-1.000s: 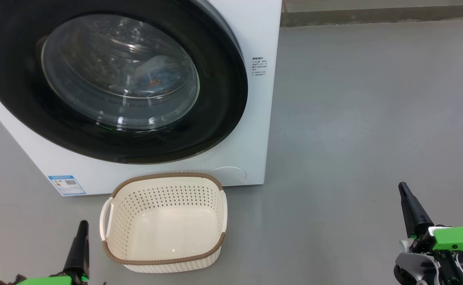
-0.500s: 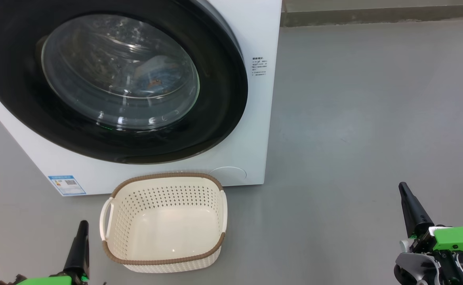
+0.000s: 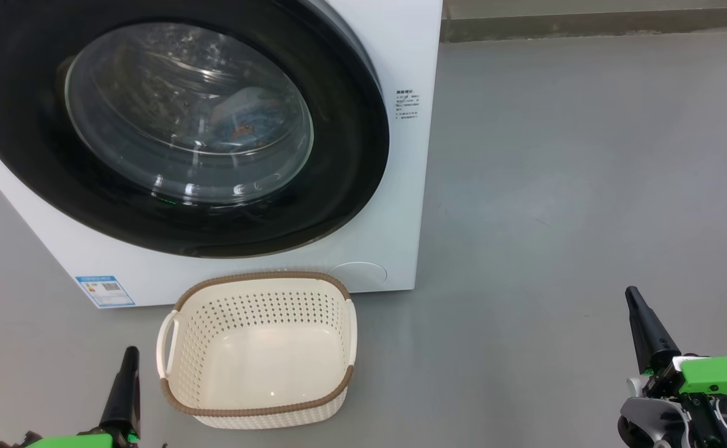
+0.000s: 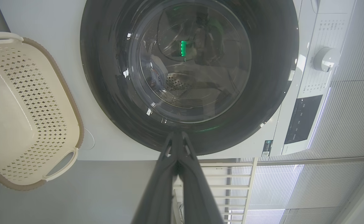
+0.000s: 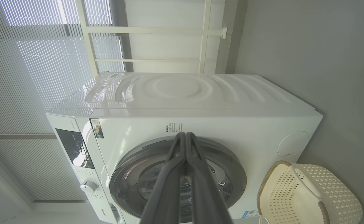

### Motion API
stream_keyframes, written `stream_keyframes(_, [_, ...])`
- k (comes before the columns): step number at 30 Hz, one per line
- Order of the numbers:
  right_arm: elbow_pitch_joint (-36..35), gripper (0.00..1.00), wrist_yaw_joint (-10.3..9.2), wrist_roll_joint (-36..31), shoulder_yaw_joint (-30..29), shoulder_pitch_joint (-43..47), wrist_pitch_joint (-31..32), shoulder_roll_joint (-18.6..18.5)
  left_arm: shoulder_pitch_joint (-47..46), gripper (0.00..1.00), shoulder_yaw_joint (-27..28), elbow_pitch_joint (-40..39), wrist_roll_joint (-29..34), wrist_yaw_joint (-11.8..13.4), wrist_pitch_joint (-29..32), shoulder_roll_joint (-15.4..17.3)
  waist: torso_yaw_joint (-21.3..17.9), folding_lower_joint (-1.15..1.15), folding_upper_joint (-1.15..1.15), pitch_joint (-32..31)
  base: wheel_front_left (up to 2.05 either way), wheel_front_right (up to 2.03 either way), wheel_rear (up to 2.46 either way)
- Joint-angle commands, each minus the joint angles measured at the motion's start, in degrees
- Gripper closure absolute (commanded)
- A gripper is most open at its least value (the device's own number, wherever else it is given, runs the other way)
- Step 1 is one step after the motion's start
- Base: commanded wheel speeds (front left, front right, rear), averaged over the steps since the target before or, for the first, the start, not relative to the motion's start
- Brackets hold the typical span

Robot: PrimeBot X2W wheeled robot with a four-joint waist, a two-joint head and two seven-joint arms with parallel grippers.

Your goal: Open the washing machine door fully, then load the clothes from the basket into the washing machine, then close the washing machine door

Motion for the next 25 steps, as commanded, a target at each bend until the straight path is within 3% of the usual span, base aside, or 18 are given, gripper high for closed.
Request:
stream_keyframes(1, [-1.7, 1.0, 0.1, -0.3, 1.1, -0.6, 0.4, -0.5, -2.4, 1.0, 1.6, -0.9, -0.4, 0.0, 0.4, 0.5, 0.0, 0.0, 0.0, 0.0, 0.0, 0.0, 0.0])
stream_keyframes(25, [-1.7, 1.0, 0.1, -0.4, 1.0, -0.7, 0.5, -0.4, -2.4, 1.0, 1.6, -0.9, -0.4, 0.0, 0.4, 0.5, 0.0, 0.0, 0.0, 0.0, 0.0, 0.0, 0.0])
